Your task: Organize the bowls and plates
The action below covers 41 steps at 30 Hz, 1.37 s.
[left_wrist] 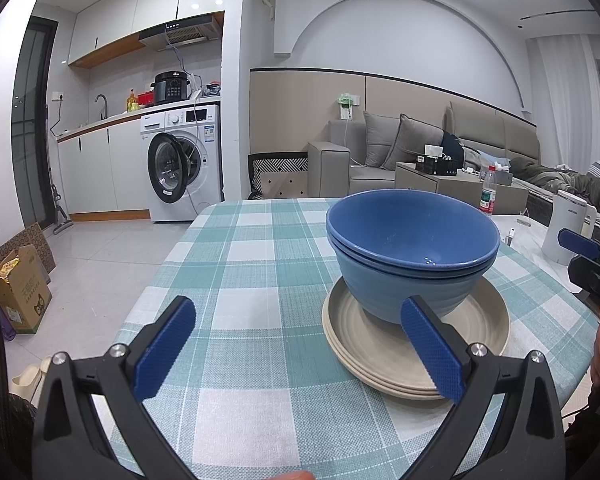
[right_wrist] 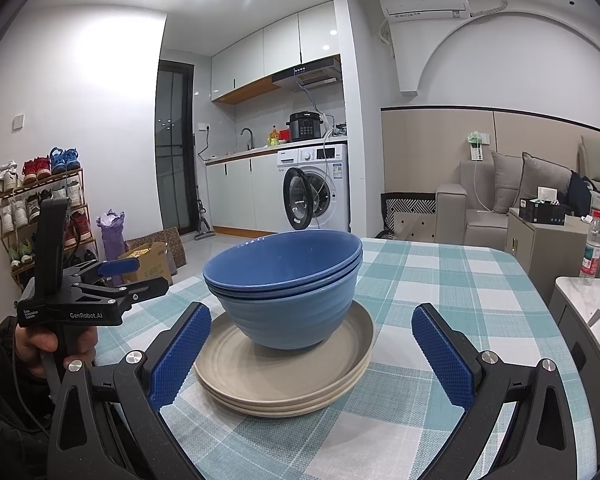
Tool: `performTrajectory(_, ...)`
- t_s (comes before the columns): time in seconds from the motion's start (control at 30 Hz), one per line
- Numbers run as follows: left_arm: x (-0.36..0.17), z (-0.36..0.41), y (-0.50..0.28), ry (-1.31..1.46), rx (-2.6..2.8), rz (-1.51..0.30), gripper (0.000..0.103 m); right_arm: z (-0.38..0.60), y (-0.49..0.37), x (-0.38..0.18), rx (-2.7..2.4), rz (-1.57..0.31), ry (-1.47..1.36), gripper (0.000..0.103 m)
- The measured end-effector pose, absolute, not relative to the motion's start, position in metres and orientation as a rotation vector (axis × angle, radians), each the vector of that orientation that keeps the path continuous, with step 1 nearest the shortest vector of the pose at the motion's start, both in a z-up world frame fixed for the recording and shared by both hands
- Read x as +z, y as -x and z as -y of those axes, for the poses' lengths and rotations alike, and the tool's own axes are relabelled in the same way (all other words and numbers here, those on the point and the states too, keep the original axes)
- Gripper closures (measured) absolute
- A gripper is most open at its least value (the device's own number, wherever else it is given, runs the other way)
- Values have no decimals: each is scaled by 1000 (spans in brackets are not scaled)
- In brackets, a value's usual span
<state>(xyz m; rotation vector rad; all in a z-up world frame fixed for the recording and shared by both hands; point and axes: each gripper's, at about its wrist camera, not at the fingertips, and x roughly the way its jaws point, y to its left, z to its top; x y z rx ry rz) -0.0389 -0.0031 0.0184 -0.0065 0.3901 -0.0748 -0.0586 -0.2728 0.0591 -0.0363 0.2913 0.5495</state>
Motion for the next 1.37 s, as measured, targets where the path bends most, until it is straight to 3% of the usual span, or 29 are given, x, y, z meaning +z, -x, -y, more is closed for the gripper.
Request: performTrajectory(1.37, 15, 3, 40, 10, -78, -387, 0, 270, 59, 54, 555, -303, 43, 1)
